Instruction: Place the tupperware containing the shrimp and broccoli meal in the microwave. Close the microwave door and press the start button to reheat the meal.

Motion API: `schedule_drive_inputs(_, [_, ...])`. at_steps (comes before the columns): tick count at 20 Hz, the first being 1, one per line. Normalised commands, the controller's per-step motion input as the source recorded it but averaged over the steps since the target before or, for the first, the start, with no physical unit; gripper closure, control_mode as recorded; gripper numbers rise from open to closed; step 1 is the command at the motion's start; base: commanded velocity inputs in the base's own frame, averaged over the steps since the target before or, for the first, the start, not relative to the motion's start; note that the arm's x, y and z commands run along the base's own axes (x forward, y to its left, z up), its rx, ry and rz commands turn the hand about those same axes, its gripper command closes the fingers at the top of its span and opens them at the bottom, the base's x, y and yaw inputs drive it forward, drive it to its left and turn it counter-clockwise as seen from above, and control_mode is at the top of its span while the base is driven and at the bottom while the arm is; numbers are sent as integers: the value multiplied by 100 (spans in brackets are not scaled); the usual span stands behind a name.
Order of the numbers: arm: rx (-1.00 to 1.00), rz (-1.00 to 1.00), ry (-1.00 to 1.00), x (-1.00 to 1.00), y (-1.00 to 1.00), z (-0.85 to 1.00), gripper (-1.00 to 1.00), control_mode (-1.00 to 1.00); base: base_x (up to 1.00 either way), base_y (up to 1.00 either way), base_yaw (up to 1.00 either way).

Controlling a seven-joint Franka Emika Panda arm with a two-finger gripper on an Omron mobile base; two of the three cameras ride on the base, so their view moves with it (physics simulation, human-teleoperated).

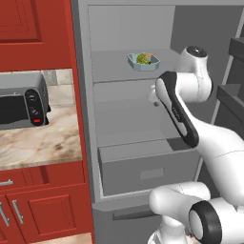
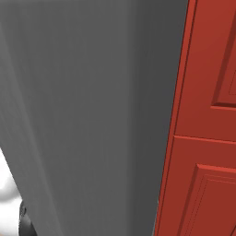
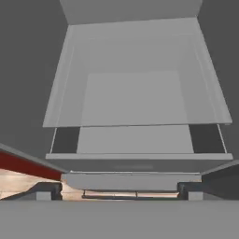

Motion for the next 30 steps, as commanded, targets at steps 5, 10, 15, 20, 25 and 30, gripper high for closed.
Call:
schedule_drive_inputs(5, [1,-17,-35,0,0,53,-100,-100,0,0,0])
schedule_drive_inputs(10, [4,-24,-25,4,0,27,-100,-100,0,0,0])
schedule_drive_inputs(15, [8,-23,-21,18,0,24,-100,-100,0,0,0])
schedule_drive_inputs(20, [12,-16,-11,15,0,40,-100,-100,0,0,0])
schedule_drive_inputs(25, [14,-3,0,14,-19,18,-100,-100,0,0,0])
schedule_drive_inputs(30, [17,0,2,7,-36,2,-100,-100,0,0,0])
